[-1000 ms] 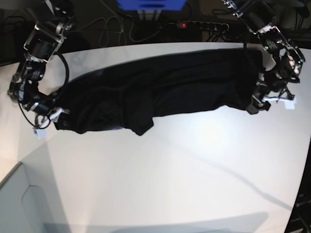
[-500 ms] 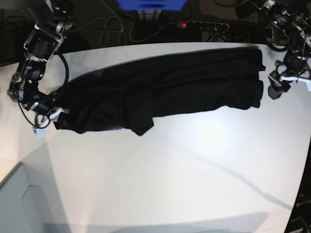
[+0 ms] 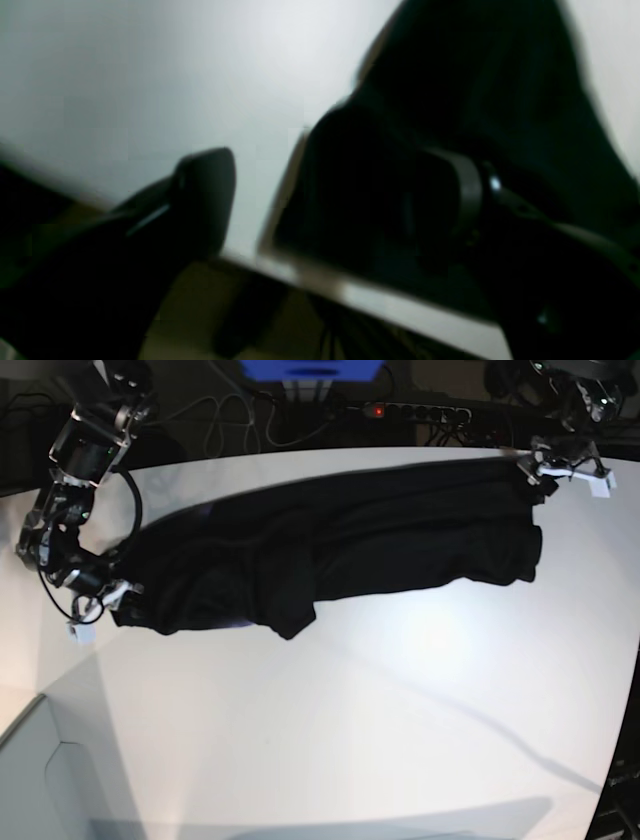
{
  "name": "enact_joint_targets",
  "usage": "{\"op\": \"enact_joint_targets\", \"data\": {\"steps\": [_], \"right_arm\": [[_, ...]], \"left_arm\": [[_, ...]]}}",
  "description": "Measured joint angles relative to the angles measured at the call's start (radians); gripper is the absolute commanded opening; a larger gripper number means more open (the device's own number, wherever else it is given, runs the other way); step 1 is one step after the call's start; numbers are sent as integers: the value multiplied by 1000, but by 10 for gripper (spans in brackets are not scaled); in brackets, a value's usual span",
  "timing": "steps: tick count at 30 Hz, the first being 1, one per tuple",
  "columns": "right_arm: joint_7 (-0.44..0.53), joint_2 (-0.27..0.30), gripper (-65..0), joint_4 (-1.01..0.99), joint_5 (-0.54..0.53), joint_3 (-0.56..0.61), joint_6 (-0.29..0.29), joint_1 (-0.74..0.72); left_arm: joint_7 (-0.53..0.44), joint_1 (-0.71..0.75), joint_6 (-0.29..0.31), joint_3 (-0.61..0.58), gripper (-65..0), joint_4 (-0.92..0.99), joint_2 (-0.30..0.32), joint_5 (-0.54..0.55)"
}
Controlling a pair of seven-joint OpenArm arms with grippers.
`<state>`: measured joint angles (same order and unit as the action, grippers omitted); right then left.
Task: Fold the T-shirt properly
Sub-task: 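Pull the shirt end with the left gripper to straighten the folded strip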
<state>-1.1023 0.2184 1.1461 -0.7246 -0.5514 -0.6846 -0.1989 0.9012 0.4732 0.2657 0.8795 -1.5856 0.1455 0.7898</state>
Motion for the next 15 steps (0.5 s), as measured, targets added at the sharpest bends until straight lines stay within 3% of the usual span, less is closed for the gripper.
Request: {"op": "enact_joint_targets", "data": {"steps": [3, 8, 15], "right_arm": [[0, 0, -609, 0, 0, 0, 0, 0], [0, 0, -609, 0, 0, 0, 0, 0], [0, 0, -609, 0, 0, 0, 0, 0]], "left_arm": [[-68, -3, 0, -32, -117, 28, 4, -24], [-64, -14, 0, -44, -117, 29, 5, -14], [-12, -22, 0, -70, -117, 38, 14, 132]]}}
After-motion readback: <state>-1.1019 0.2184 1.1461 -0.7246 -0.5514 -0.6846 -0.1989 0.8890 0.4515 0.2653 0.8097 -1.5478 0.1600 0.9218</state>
